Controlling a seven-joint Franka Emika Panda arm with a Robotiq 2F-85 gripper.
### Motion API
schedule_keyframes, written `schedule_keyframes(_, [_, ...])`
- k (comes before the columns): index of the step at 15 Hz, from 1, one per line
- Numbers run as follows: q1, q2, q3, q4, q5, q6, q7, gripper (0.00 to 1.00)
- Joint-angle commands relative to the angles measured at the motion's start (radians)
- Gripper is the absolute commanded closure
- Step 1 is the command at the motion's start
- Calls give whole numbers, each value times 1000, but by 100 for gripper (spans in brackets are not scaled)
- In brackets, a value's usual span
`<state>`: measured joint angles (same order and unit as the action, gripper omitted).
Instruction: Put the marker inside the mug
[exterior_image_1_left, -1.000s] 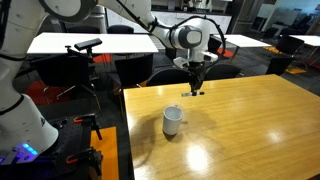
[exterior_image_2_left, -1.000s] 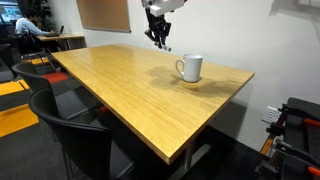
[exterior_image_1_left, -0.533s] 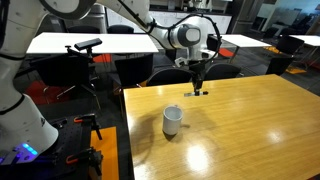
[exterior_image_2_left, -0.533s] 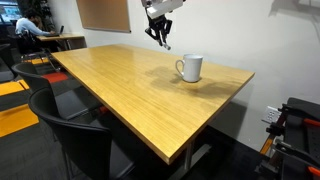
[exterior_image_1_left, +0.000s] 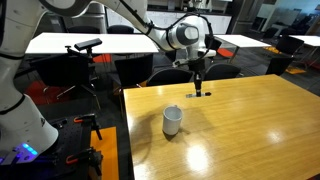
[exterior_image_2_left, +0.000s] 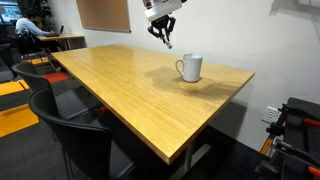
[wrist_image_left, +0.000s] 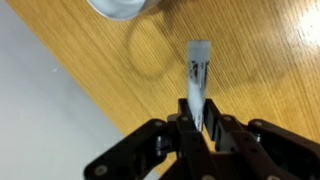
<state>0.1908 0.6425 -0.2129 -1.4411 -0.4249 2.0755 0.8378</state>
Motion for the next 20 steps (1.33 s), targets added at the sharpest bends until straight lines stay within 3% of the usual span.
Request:
schedule_keyframes(1, [39, -52, -33, -72, -73, 13, 165, 95])
schedule_keyframes(9, [61, -72, -38, -108, -221, -42, 511, 95])
schedule_keyframes(20, [58, -78, 15, -100, -361, -260, 917, 95])
